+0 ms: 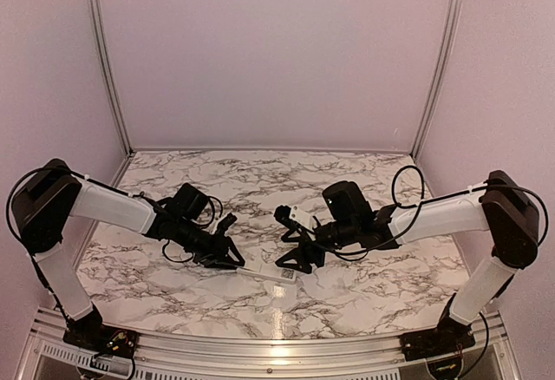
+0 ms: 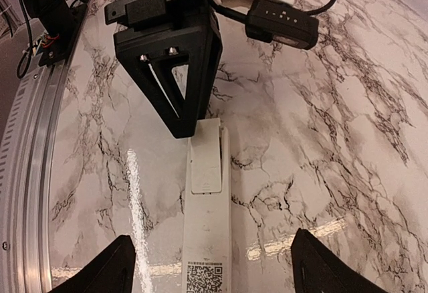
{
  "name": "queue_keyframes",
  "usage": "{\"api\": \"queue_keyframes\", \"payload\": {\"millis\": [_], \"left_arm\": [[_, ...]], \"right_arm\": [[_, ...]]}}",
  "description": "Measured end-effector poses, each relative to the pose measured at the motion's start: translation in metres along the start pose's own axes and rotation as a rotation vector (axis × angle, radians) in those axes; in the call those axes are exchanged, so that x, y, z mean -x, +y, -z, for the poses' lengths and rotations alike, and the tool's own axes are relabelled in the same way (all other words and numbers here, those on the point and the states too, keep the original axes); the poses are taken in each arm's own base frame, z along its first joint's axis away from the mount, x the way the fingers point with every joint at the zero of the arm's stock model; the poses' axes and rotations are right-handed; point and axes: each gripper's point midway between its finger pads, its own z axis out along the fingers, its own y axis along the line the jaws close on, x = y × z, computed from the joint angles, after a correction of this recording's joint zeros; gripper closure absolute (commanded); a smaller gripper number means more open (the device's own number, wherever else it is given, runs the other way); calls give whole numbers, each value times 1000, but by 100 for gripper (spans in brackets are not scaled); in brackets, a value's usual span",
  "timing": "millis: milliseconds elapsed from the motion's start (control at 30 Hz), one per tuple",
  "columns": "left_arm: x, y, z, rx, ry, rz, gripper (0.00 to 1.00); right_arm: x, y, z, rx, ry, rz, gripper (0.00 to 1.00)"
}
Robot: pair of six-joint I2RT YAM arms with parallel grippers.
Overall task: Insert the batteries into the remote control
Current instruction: Load the battery cover onto the remote control without the battery cover.
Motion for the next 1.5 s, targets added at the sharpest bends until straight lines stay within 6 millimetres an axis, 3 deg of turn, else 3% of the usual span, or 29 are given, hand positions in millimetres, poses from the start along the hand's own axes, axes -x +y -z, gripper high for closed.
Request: {"api": "queue_keyframes", "payload": {"millis": [433, 633, 800, 1033, 1333, 1500], "left_arm": [[-3, 13, 2, 78, 5, 4, 60], [2, 10, 9, 95, -28, -15, 61], [7, 8, 11, 99, -44, -24, 65], [10, 11, 12, 122, -62, -29, 73], [15, 9, 12, 124, -73, -40, 75], [17, 8, 12, 122, -75, -47, 76]], "right_arm": [[-1, 0, 0, 1, 3, -1, 24], [-3, 0, -1, -2, 12, -4, 28], [-6, -2, -16, -13, 54, 9, 29], [5, -1, -39, -26, 84, 59, 32], [9, -11, -54, -42, 101, 74, 45], [7, -14, -60, -42, 114, 70, 47]]}}
